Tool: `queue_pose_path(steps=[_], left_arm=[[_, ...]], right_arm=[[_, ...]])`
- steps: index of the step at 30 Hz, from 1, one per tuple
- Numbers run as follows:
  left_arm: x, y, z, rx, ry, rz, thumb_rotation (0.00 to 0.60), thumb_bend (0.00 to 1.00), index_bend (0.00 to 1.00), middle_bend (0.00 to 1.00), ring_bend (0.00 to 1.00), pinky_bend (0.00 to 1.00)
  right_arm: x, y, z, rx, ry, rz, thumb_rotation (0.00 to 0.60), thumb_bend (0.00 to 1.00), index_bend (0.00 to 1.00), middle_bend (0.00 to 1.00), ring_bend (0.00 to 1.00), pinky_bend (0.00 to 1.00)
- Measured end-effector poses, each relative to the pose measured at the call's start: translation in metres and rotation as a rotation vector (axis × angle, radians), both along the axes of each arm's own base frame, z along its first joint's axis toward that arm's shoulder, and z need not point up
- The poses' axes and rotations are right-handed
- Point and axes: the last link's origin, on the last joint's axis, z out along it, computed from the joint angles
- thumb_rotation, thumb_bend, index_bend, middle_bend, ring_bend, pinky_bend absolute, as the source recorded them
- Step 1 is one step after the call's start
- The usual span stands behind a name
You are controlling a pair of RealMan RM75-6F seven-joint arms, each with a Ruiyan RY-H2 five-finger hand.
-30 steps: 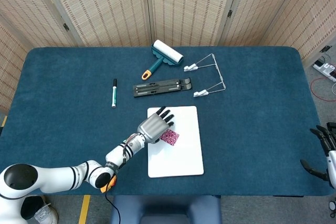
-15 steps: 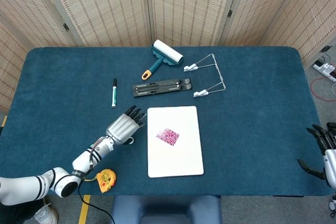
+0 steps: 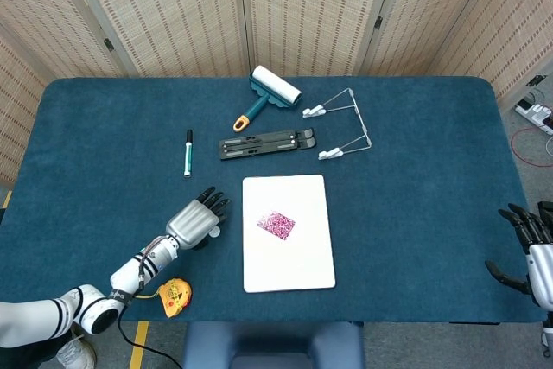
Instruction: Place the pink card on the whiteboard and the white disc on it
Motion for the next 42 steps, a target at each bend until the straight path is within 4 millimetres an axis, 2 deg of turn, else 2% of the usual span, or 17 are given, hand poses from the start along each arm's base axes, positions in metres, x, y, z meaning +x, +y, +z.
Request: queue_pose_path(steps=[12,30,42], left_arm=[[-0.002,0.008,-0.009,0.011,0.002,0.034,0.600,0.33,0.44,0.13,0.09,0.00],[0.003,0.009,-0.014,0.011,-0.008,0.021,0.600,0.34,0.48,0.14,0.10,0.00],[0.000,0.010,-0.016,0.016,-0.010,0.029,0.600,0.34,0.48,0.14,0.10,0.00]], right_arm=[[-0.002,0.001,0.000,-0.001,0.000,-0.006,0.600,0.23,0.17,0.15,0.12,0.00],[-0.001,0.002,0.002,-0.006,0.003,-0.010,0.600,0.23,0.17,0.15,0.12,0.00],[0.000,0.002,0.002,-0.006,0.005,-0.009,0.600,0.23,0.18,0.15,0.12,0.00]])
